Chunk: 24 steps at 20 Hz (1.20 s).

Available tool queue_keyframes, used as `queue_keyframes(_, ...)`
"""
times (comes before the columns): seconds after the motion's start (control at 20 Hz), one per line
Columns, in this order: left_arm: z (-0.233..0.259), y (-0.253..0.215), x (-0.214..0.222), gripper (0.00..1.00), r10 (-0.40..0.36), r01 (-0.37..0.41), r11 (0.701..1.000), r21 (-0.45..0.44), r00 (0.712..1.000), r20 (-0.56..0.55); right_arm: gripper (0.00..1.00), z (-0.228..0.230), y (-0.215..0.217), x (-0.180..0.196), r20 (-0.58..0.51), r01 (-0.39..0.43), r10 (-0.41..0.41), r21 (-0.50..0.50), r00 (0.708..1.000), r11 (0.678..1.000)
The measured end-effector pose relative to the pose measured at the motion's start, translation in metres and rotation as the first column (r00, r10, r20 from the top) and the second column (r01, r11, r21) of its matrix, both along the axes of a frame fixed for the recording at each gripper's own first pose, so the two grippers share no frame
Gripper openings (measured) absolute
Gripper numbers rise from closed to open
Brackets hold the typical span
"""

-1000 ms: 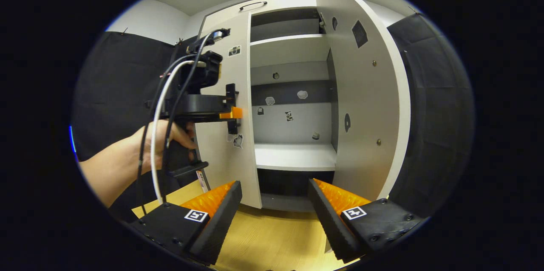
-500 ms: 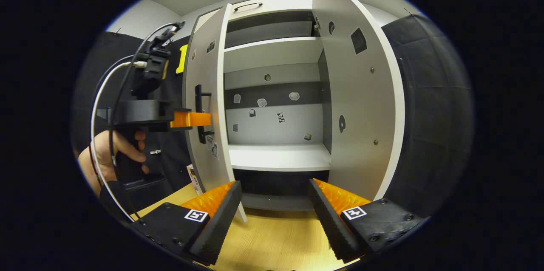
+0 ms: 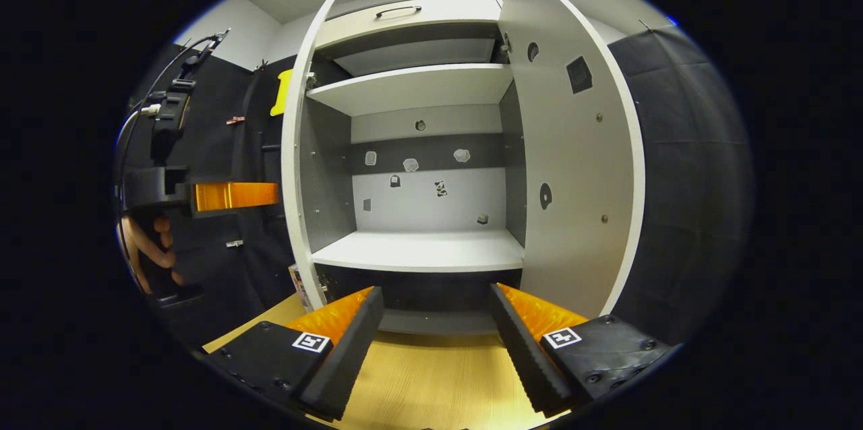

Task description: Open the right door of the double-door shoe cabinet with the right hand, and open the left door with the left hand.

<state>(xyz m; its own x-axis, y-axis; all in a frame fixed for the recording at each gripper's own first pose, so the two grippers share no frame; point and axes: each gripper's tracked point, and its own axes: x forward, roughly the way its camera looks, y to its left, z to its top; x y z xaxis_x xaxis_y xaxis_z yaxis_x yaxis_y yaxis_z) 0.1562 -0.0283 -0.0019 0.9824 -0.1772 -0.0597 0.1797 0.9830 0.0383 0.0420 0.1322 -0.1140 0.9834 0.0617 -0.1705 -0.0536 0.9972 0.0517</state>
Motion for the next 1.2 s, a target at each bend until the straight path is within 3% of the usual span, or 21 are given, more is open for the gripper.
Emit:
queue_keyframes(0.15,0.000,0.008,-0.001,0.08,0.026,-0.026,1.000,-0.010,1.000,-0.001,0.99,-0.005,0.005,-0.005,-0.006,0.014,-0.014,-0.001,1.000,1.000)
queue_keyframes(0.4,0.001,0.031,-0.004,0.07,0.057,-0.058,0.997,0.056,0.998,0.016,0.99,-0.014,0.006,-0.008,-0.030,0.028,-0.028,-0.003,0.999,1.000)
queue_keyframes(0.55,0.002,0.046,-0.005,0.07,0.085,-0.085,0.996,0.031,0.996,0.020,0.99,-0.011,0.007,-0.008,-0.020,0.040,-0.040,-0.001,0.999,0.999)
queue_keyframes(0.75,0.008,0.109,-0.003,0.05,0.166,-0.168,0.985,0.038,0.985,0.038,0.99,-0.011,0.009,-0.006,-0.021,0.041,-0.042,-0.022,0.999,0.999)
queue_keyframes(0.85,0.007,0.111,0.001,0.05,0.117,-0.116,0.993,-0.024,0.993,0.022,0.99,-0.011,0.010,-0.007,-0.022,0.041,-0.042,-0.032,0.999,0.999)
queue_keyframes(0.9,0.004,0.111,0.001,0.05,0.101,-0.101,0.995,-0.013,0.995,0.023,0.99,-0.011,0.014,-0.006,-0.024,0.039,-0.040,-0.034,0.999,0.999)
queue_keyframes(1.2,0.005,0.112,-0.001,0.05,0.107,-0.107,0.994,-0.003,0.994,0.031,0.99,0.000,0.020,-0.004,-0.011,0.027,-0.028,-0.054,1.000,0.998)
